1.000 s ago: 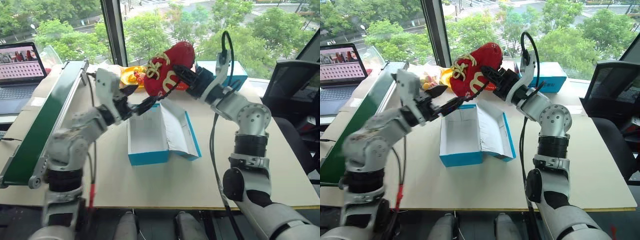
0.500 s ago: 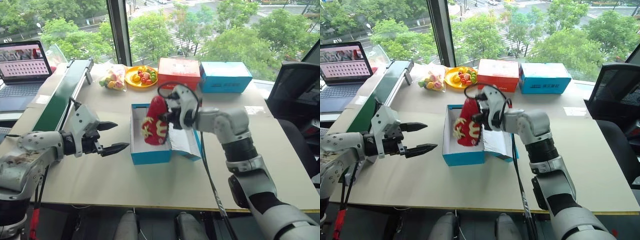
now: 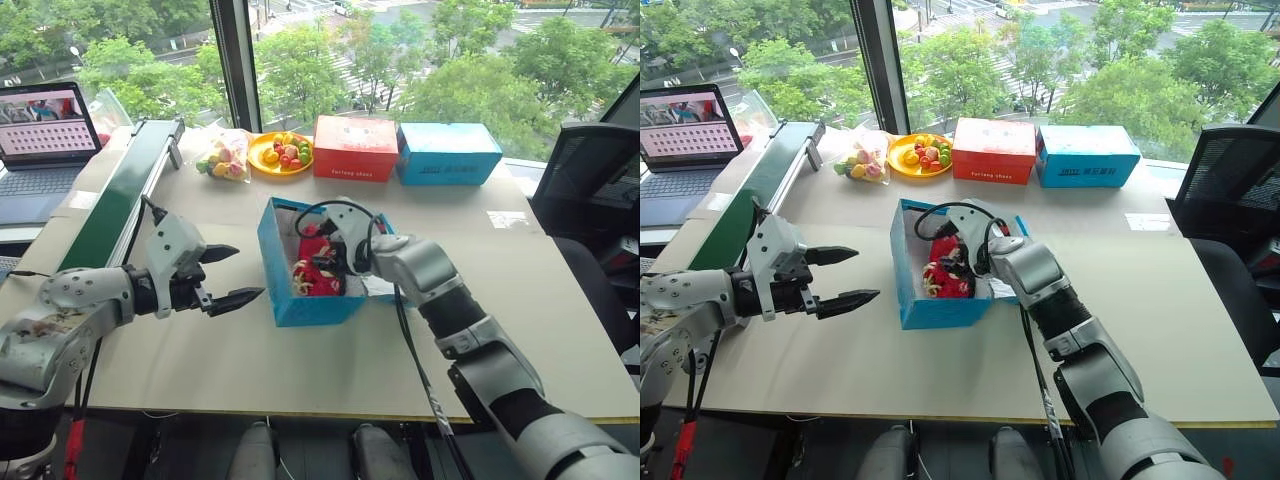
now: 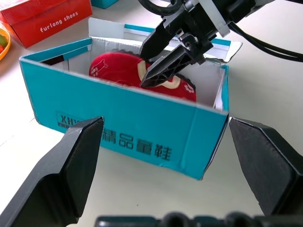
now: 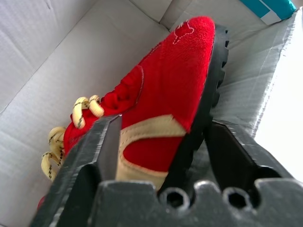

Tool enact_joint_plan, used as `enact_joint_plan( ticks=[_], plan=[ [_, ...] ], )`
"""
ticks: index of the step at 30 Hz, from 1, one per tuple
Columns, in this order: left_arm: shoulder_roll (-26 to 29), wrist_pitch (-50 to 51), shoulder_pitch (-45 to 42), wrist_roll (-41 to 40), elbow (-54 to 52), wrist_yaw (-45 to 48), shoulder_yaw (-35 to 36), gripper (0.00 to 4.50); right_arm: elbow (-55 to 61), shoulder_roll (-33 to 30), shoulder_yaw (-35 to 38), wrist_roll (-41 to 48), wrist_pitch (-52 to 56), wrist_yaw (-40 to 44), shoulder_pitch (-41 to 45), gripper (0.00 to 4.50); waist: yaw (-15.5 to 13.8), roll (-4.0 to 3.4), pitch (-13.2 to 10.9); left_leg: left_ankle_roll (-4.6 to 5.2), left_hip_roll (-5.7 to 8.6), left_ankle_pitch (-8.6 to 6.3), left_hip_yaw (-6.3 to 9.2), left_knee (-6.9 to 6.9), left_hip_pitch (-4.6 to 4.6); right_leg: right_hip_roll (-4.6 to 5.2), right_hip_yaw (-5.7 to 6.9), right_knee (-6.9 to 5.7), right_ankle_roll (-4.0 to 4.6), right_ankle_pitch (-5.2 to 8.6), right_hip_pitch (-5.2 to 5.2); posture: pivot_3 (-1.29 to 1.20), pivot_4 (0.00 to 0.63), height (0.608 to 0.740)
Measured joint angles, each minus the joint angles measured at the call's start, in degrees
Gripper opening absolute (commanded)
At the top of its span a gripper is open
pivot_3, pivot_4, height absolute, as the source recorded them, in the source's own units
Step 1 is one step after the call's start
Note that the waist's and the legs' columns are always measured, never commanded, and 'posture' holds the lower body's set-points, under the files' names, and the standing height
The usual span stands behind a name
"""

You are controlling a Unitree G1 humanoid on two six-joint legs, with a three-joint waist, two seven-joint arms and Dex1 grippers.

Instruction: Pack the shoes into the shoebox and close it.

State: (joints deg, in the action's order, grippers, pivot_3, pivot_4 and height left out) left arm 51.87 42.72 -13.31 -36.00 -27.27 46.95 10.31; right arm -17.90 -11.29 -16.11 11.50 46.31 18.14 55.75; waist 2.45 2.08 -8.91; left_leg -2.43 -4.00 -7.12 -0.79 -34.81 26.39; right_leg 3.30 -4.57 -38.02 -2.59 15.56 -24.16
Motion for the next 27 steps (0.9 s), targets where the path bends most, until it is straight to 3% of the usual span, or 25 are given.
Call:
enact_joint_plan(
  ticks=[7,16,21,27],
  plan=[
    [-0.4,-2.6,0.2,4.6,5.0,-3.6,1.7,4.5,10.5,3.4,6.7,5.6,-6.1,6.9,0.3,4.49,0.0,-0.01,0.0,0.0,-0.01,0.0,0.01,0.0,0.0,-0.01,0.02,-0.03,0.0,0.0,0.01,0.0,0.15,0.74],
    [-5.9,-8.9,-0.8,13.4,23.5,-18.4,11.6,4.5,17.1,-5.8,7.5,13.5,-9.0,29.0,-7.4,4.49,-0.4,0.01,0.0,0.0,-0.05,0.0,0.04,-0.02,-0.01,0.0,0.16,-0.05,0.02,-0.01,0.03,0.0,0.15,0.74],
    [-6.4,-14.7,-5.0,18.2,36.9,-26.4,15.4,4.5,17.1,-4.8,7.1,13.2,-11.1,30.2,-7.6,4.49,0.0,0.01,0.0,-0.01,-0.07,0.0,0.06,-0.02,-0.02,-0.02,0.19,-0.06,0.04,-0.02,0.03,0.0,0.15,0.74],
    [-6.7,-18.2,-9.8,20.1,45.3,-29.2,15.7,4.5,17.2,-3.0,4.1,10.8,-13.5,30.1,-7.7,4.49,-0.7,0.03,0.0,-0.08,-0.07,0.04,0.07,-0.02,0.0,0.0,0.28,-0.05,0.05,-0.02,0.05,0.0,0.15,0.74]
  ],
)
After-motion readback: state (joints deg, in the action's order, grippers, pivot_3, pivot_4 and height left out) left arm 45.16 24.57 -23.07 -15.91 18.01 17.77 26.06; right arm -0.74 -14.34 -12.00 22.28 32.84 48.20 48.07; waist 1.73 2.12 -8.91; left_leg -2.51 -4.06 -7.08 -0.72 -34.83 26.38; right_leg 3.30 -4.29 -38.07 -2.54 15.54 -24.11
